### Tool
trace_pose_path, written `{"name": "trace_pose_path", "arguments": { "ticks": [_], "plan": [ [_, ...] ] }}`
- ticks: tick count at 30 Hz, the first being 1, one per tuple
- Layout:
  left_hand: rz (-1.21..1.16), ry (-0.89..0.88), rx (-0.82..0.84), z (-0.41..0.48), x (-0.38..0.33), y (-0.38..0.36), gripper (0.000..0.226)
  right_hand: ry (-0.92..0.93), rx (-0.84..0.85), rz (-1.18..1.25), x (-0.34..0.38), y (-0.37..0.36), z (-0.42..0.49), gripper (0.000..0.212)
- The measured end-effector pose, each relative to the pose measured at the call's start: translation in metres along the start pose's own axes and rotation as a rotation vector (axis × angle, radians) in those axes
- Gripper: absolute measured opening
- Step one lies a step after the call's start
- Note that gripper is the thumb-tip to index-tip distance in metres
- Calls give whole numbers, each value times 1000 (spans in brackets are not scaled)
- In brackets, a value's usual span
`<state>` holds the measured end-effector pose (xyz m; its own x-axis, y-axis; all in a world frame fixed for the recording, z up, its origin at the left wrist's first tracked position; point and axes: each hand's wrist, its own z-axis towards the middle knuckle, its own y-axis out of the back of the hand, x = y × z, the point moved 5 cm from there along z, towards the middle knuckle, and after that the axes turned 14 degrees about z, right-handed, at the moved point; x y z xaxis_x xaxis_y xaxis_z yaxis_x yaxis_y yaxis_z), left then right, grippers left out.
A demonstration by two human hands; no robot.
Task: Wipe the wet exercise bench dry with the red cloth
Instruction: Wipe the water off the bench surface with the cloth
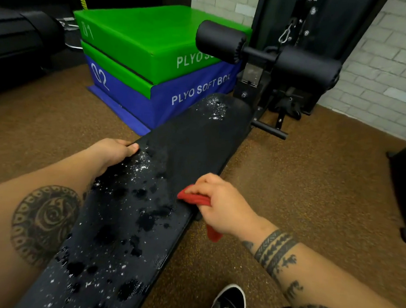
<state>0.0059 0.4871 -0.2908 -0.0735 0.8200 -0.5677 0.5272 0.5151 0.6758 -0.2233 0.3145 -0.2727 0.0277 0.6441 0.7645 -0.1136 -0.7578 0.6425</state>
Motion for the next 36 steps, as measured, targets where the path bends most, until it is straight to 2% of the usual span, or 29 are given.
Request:
{"name": "trace_pose_path", "arguments": {
  "ticks": [5,7,9,11,14,15,18,19,22,24,26,27,28,30,32,34,36],
  "plan": [
    [12,-6,-8,0,-3,1,40,28,319,105,14,0,-13,37],
    [32,12,-12,3,0,1,45,1,214,199,11,15,-3,29],
    [34,21,-13,2,2,1,45,-96,-46,324,-2,44,12,28],
    [13,25,6,1,2,1,40,-195,-205,400,-17,65,22,31],
    [36,13,-14,1,0,0,37,-267,-270,442,-36,67,32,19],
    [50,11,-35,2,0,2,37,-279,-294,396,-39,63,34,21],
    [149,-18,-102,4,-7,4,45,-225,-327,205,-43,40,36,44],
    [216,-27,-145,6,-10,6,51,-219,-327,143,-42,33,33,42],
    [458,-92,-330,3,-34,6,56,-139,-235,-28,-33,18,23,24],
    [507,-273,-405,-6,-63,-3,45,-39,-57,10,-21,16,17,15],
    [579,-465,-361,-17,-91,-23,37,-27,167,132,-14,20,11,8],
    [646,-530,-308,-19,-99,-35,36,-56,214,199,-14,25,9,5],
    [723,-572,-261,-22,-106,-45,36,-85,160,246,-18,33,11,5],
    [843,-583,-194,-22,-113,-58,37,-146,-155,297,-32,60,21,4],
    [896,-547,-146,-23,-115,-62,39,-247,-450,271,-48,78,29,22],
    [944,-526,-107,-25,-114,-64,42,-335,-492,206,-56,72,34,40],
    [1013,-525,-88,-27,-114,-64,45,-343,-406,68,-53,50,36,39]
  ]
}}
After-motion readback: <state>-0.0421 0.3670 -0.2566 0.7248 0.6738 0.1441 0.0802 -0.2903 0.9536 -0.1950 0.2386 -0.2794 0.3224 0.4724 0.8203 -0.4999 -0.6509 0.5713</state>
